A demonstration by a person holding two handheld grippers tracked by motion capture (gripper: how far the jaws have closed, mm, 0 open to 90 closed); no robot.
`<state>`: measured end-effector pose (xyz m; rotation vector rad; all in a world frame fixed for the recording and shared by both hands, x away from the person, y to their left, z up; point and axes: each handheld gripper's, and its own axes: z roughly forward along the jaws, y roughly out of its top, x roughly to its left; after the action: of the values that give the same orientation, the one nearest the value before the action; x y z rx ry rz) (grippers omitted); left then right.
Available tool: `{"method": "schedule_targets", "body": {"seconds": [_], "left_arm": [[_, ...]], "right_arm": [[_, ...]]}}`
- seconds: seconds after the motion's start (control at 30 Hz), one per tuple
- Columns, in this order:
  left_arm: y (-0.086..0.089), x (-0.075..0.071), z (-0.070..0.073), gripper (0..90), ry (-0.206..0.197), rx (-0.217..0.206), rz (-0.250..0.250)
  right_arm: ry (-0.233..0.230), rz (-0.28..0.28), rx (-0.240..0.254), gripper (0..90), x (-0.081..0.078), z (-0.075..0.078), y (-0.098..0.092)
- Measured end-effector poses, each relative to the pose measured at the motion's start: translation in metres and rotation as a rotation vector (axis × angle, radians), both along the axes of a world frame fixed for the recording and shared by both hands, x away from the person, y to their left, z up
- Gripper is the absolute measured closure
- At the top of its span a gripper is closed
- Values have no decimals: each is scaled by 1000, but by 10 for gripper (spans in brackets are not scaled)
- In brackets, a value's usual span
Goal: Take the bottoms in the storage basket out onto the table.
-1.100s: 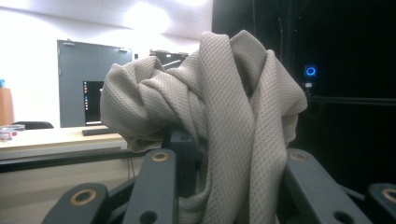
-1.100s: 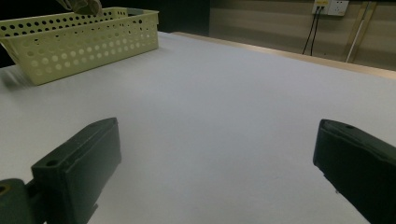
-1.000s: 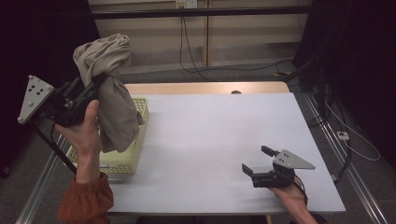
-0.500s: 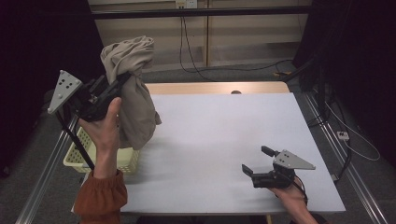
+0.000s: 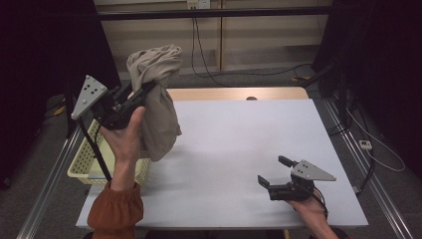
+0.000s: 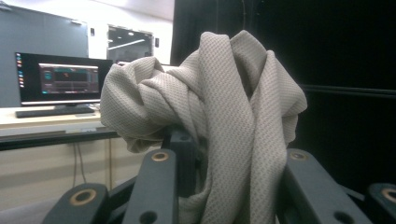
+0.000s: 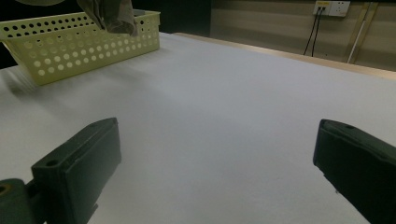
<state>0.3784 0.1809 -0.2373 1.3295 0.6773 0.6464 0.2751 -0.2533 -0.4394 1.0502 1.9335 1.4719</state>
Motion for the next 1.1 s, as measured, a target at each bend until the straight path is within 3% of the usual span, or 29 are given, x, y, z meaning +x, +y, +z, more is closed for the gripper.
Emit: {"method": "schedule_targets", "body": {"seconds": [1.1], "left_arm": [[-62,10,-7,693,52,59,-113]], "right_arm": [[2,3,4,9,-1,0,0]]}}
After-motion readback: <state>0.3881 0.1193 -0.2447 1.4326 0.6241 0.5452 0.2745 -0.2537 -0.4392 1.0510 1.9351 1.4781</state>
